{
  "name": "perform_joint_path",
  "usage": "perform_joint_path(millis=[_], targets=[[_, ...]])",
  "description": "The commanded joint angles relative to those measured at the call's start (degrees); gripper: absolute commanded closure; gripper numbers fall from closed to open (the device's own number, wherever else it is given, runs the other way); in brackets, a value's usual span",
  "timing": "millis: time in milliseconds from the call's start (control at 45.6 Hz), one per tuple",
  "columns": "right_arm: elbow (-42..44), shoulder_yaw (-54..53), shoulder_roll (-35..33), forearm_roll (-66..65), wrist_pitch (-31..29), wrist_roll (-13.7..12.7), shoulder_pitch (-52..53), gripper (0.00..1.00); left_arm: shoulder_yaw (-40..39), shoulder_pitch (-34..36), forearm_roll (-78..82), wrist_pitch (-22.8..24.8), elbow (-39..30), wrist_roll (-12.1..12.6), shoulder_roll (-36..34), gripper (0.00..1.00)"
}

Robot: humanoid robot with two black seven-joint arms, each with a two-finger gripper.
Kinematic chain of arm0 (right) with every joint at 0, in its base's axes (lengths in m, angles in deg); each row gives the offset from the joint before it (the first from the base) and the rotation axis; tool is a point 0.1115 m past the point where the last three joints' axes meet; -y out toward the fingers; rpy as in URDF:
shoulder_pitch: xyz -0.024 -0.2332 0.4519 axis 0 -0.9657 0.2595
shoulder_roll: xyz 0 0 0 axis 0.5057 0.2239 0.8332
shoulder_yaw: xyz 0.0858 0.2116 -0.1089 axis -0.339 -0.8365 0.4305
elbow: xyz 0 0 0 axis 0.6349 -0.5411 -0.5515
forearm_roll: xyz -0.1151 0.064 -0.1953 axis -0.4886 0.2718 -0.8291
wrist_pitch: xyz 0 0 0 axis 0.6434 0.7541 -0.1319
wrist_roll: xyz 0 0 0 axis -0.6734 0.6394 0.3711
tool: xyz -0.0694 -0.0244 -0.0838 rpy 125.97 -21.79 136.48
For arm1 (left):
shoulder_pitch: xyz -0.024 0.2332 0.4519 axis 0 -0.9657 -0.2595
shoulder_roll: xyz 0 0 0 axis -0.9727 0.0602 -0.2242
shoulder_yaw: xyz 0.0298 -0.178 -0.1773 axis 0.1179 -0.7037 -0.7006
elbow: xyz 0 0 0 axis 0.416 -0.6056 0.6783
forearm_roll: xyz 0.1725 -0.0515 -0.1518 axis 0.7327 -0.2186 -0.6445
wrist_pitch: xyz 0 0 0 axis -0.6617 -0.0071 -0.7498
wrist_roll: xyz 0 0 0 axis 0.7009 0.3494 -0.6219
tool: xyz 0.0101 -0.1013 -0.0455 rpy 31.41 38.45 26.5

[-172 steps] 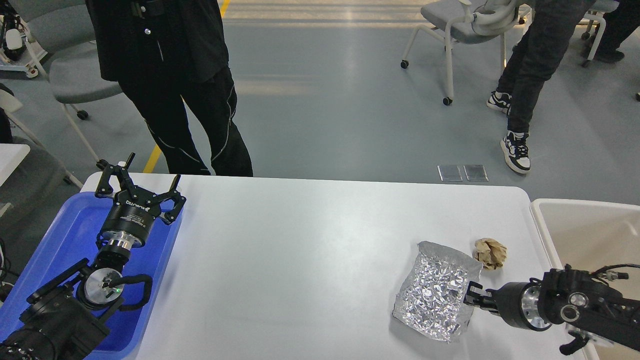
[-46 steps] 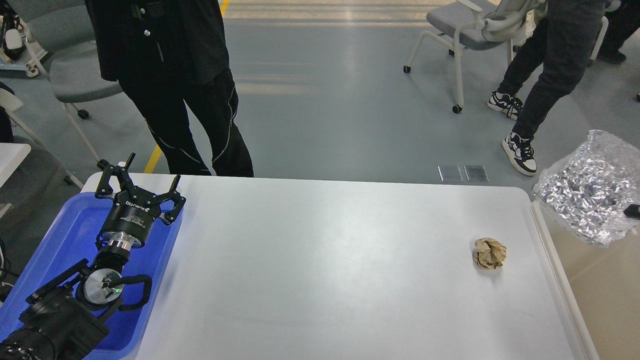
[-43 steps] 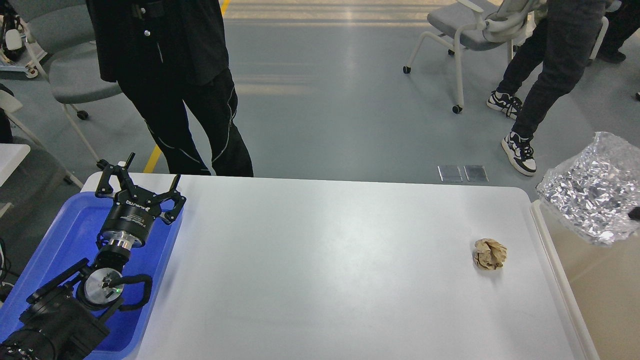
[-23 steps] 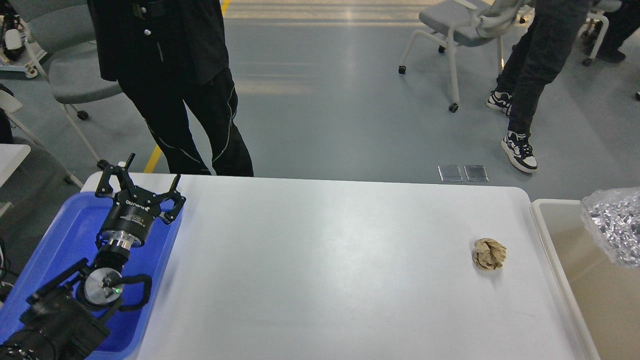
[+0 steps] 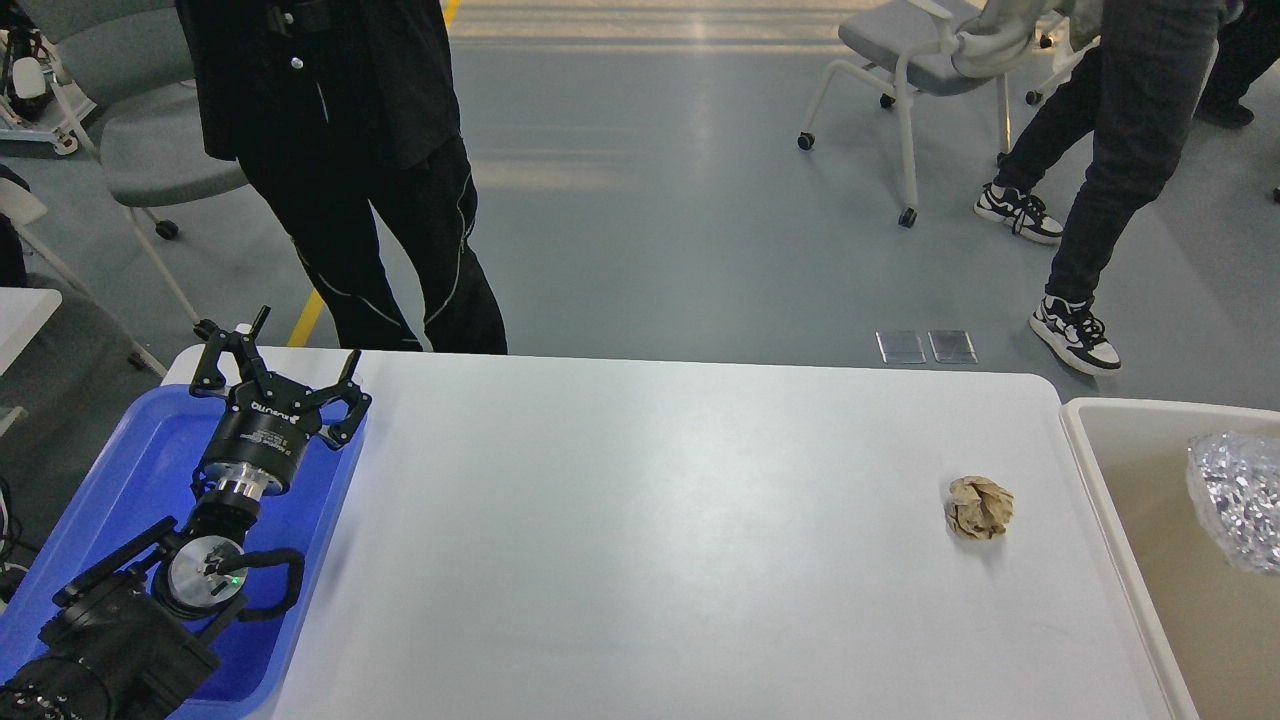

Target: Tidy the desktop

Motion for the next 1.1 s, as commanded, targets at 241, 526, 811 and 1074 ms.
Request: perform_joint_path(millis=[241,526,811,1074], targets=[[21.32,-0.13,14.56,1.10,-0.55,-0.06,-2.24,1.00,-0.03,0.00,0.00,0.00,-0.01,0.00,0.00,0.00],[25.28,0.30,18.25,1.01,0.07,-0.06,-1.97,1.00,-0.03,0.00,0.00,0.00,-0.01,0.00,0.00,0.00],[30.91,0.92,22.65,0.40,0.24,-0.15,-1.80,1.00,-0.03,0.00,0.00,0.00,-0.01,0.00,0.00,0.00],[31.00,1.10,23.09,0.05,1.73,-0.41,-0.92,1.00,-0.03,0.00,0.00,0.00,0.07,0.00,0.00,0.00]])
